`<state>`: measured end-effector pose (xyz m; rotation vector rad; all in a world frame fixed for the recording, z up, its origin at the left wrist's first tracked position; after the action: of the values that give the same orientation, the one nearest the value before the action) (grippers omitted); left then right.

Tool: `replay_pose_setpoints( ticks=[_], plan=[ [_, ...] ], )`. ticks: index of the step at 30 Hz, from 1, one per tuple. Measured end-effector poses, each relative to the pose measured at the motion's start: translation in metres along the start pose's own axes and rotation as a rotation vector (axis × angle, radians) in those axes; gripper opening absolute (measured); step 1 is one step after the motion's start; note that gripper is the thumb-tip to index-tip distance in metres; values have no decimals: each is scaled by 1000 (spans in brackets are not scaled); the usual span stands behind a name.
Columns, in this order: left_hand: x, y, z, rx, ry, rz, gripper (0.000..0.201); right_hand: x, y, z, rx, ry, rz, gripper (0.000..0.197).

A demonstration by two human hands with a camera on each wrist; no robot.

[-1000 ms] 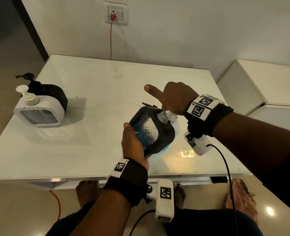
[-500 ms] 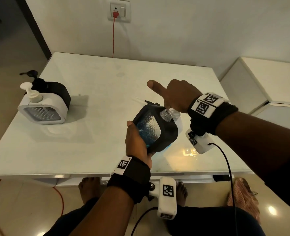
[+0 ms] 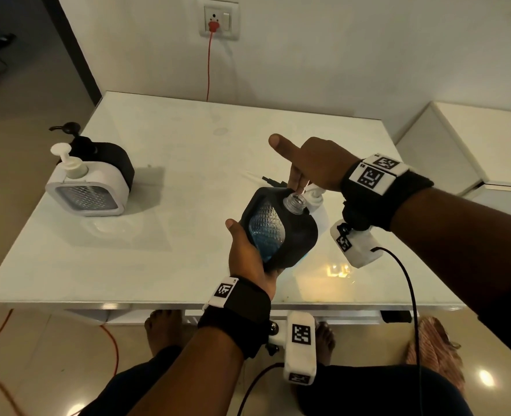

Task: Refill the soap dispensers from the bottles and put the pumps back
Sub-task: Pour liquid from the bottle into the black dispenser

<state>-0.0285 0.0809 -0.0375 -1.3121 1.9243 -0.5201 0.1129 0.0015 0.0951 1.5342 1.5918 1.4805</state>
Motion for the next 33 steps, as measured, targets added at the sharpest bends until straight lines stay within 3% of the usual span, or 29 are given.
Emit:
replay_pose_setpoints(
  ticks=[13, 20, 24, 26, 29, 31, 33],
  plan=[
    [4, 0, 3, 64, 31, -52, 64, 12, 5, -4, -9, 21, 213, 97],
    [-7, 3, 1, 51, 1, -176, 60, 19, 42, -29, -289, 76, 337, 71],
    [-35, -9, -10, 142, -122, -359, 56, 31, 55, -62, -492, 141, 159, 49],
    [-52, -17, -18, 211, -197, -403, 58, 42, 49, -76, -441, 172, 114, 40],
    [-73, -27, -34, 324, -297, -432, 62, 59, 36, -90, -249, 209, 117, 59],
    [-82, -31, -45, 389, -351, -436, 65, 69, 32, -94, -217, 244, 92, 66],
    [-86, -32, -53, 411, -373, -449, 57, 75, 34, -92, -218, 265, 123, 60]
  ],
)
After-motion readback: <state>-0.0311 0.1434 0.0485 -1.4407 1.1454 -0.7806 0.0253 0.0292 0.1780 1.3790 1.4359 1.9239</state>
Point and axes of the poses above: each hand's wrist, its own z-axis towards the middle knuckle, its own y-axis out of the back of the hand, x = y × z, the point moved 5 cm from there along z, towards the middle knuckle, and after that the axes turned 8 degrees about -z, right-handed, at the moved point
